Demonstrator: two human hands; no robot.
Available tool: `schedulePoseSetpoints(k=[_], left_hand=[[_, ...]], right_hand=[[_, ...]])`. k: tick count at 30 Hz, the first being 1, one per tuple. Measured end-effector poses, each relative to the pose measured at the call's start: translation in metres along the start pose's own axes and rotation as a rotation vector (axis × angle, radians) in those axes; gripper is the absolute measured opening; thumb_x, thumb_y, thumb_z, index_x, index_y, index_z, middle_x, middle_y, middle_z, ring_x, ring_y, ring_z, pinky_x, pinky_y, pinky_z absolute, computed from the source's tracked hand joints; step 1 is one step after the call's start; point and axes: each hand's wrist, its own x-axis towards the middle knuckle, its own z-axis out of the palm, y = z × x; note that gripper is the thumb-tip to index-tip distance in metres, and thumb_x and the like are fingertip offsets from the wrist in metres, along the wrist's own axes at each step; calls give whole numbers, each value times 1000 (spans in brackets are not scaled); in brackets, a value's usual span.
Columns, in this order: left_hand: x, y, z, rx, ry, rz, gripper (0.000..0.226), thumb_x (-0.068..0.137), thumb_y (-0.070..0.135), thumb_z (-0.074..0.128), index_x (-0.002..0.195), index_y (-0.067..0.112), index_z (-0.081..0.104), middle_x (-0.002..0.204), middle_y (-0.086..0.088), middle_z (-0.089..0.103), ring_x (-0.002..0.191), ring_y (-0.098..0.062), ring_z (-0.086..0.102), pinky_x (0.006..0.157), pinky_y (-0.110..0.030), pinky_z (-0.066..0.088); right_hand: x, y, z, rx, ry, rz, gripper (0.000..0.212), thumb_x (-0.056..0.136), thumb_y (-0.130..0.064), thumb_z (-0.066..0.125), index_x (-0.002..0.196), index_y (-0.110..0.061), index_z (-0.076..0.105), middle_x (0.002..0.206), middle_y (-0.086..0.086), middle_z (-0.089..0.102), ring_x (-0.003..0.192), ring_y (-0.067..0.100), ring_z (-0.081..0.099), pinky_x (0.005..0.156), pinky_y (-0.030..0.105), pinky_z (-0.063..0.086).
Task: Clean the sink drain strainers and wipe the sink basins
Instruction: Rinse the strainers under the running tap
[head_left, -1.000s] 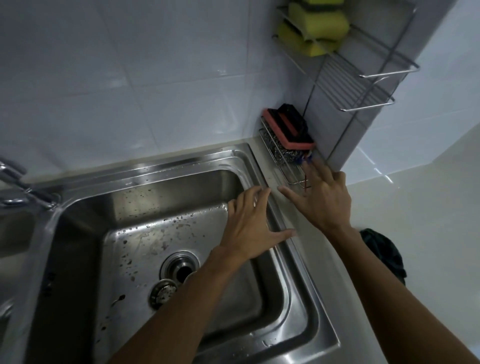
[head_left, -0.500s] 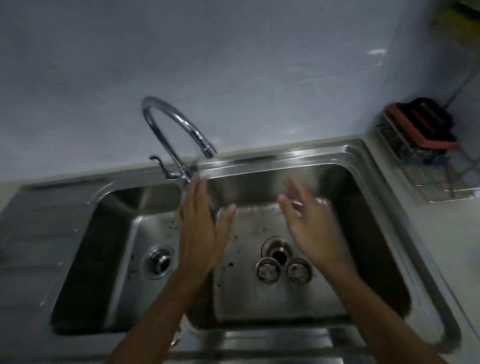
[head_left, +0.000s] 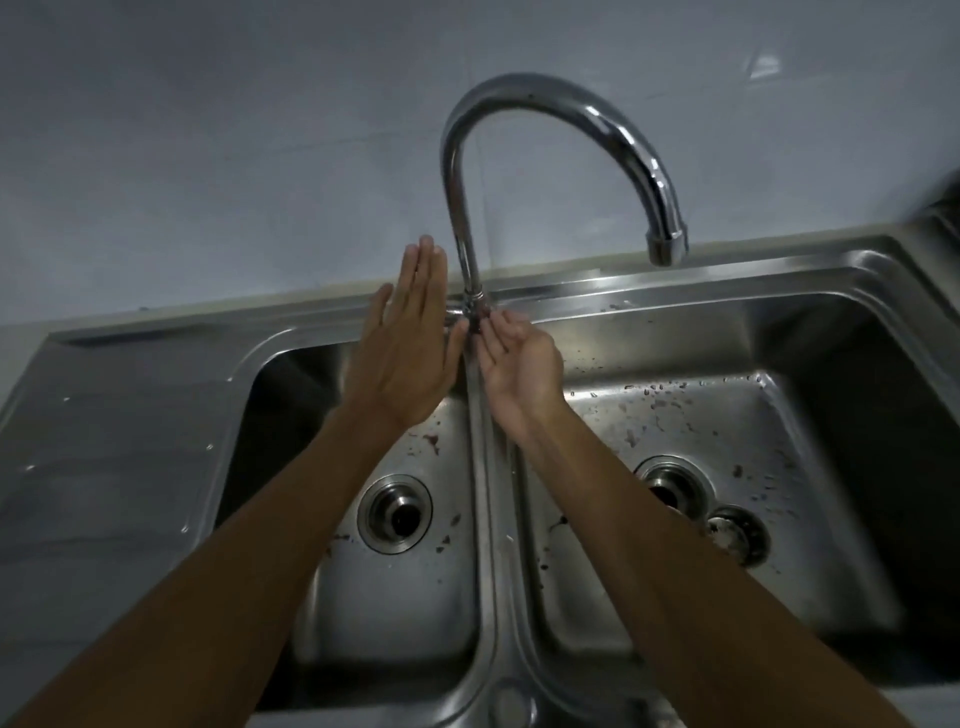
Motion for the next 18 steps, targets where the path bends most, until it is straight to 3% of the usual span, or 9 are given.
schedulePoseSetpoints(k=[6, 8, 11, 14, 16, 18], left_hand=[[38, -29, 5, -130, -68, -89, 70, 111, 32, 35, 164, 2, 0, 173, -15, 1, 161, -26, 1, 128, -51, 17], [42, -34, 3, -181, -102, -100, 71, 111, 36, 34, 164, 4, -1, 174, -14, 0, 161, -25, 1, 128, -51, 15], [20, -24, 4, -282, 19, -130, 72, 110, 45, 39, 165, 9, 9, 173, -11, 10, 161, -25, 9, 127, -49, 13], [-13, 8, 10, -424, 122, -90, 65, 107, 49, 45, 159, 13, 30, 164, -9, 36, 152, -27, 34, 123, -52, 27], [-27, 32, 23, -482, 78, -4, 61, 106, 48, 47, 155, 13, 36, 159, -8, 42, 148, -23, 40, 120, -52, 33], [-31, 53, 36, -455, 18, 28, 63, 104, 52, 45, 155, 15, 38, 160, -7, 39, 149, -22, 36, 123, -46, 26]], right_hand=[[3, 15, 4, 70, 46, -28, 62, 98, 6, 34, 158, -2, 23, 162, 15, 33, 151, 25, 34, 122, 35, 31], [5, 15, 5, 80, 42, -42, 60, 99, 5, 34, 158, -3, 23, 162, 15, 34, 150, 25, 35, 123, 35, 31], [-9, 14, 1, -12, 25, -47, 50, 105, -5, 43, 154, -9, 35, 154, 10, 48, 142, 22, 47, 120, 36, 37], [-58, 8, -38, -609, -46, -82, 31, 101, -28, 58, 132, -27, 60, 125, -3, 70, 118, 15, 68, 102, 34, 55], [-96, -10, -91, -1256, -56, -128, 26, 94, -44, 62, 113, -29, 69, 106, -6, 74, 98, 9, 72, 90, 33, 60], [-123, -47, -145, -1851, 51, -163, 25, 90, -47, 64, 108, -30, 68, 98, -11, 75, 87, 1, 70, 83, 33, 60]])
